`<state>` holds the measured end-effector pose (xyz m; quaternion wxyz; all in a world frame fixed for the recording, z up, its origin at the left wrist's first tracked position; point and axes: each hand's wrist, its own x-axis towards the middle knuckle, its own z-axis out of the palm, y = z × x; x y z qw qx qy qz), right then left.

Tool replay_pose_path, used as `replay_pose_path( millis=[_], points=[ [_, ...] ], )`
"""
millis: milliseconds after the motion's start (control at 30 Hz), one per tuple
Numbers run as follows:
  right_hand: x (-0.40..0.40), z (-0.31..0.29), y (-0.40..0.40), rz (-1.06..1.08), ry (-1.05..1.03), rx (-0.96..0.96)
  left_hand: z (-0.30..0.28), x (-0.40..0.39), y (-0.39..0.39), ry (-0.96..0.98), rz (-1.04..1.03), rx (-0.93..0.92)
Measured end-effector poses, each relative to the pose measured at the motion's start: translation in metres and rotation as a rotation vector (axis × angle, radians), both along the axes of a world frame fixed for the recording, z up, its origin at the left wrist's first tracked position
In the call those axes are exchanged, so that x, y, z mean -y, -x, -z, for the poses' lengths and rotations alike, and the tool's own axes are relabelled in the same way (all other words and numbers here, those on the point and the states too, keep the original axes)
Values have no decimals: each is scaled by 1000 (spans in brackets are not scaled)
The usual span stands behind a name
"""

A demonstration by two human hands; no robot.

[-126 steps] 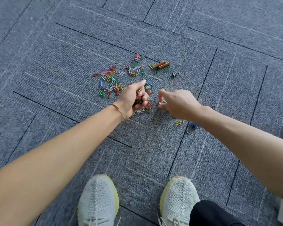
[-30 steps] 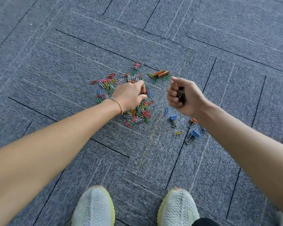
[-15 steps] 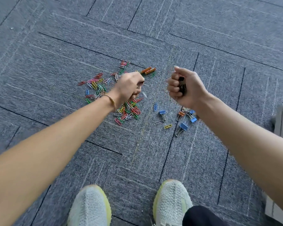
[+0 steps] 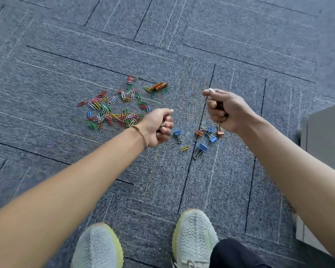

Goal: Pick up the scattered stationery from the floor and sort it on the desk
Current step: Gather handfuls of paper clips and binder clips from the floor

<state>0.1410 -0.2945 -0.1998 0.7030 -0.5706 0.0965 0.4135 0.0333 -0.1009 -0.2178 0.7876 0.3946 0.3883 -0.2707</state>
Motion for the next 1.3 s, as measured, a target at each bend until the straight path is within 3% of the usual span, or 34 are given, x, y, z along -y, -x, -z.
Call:
replay_pose_path(
  millis=[233, 333, 667, 833, 1067, 1300],
  points=[
    [19, 7, 18, 119, 83, -129, -3, 17, -2, 83, -45, -35],
    [13, 6, 22, 79, 188, -101, -12, 25, -9, 4, -22, -25],
    [-77, -45, -13, -41, 312, 289, -58, 0, -72, -834, 52, 313],
    [-106, -77, -56, -155, 466, 707, -89, -33, -106, -1119, 81, 425],
    [-126, -178, -102, -207, 787, 1048, -194, -69, -146, -1398, 173, 564],
    [-138, -316, -90, -174, 906, 1163, -339, -85, -153, -1551, 221, 648]
  ],
)
